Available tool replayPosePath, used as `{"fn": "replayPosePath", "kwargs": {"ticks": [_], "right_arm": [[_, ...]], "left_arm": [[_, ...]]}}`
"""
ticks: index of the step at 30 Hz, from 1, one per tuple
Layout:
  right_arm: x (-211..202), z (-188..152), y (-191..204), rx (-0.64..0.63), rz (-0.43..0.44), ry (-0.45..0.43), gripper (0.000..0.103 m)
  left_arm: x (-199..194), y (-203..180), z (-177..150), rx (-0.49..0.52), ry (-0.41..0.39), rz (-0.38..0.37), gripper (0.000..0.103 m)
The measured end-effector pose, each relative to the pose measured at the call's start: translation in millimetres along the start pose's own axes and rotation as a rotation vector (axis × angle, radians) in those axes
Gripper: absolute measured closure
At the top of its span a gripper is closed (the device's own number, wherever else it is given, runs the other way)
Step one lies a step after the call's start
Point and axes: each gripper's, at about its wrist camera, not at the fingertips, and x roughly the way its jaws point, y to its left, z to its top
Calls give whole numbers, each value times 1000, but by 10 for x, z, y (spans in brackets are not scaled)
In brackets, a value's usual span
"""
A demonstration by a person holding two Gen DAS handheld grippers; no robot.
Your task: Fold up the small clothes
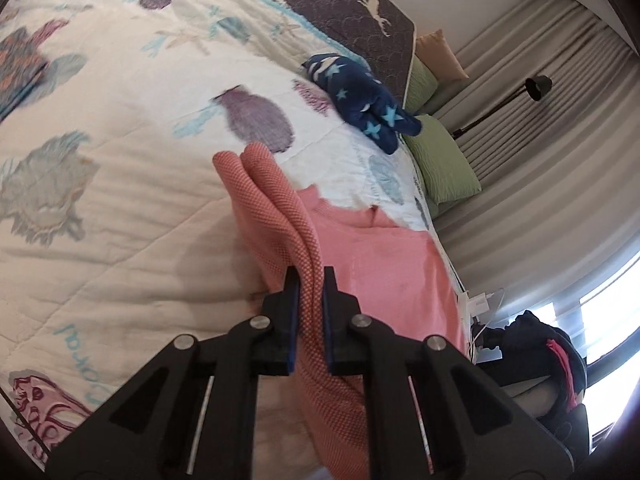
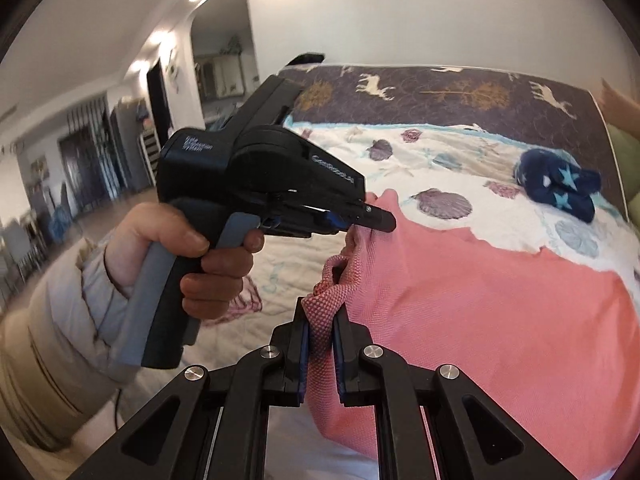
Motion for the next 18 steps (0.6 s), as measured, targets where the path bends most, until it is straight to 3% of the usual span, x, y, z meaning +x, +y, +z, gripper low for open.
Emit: {"fn": "replayPosePath", "kwargs": {"ticks": [9,18], "right_arm": [[-727,-43,-603,148,-66,-147,94],[-1316,-326,-1287,291,-188,-214,94]], "left_arm": [[443,-967,133,157,19,-61,94],[1354,-1921,-20,320,156,-94,94]]}}
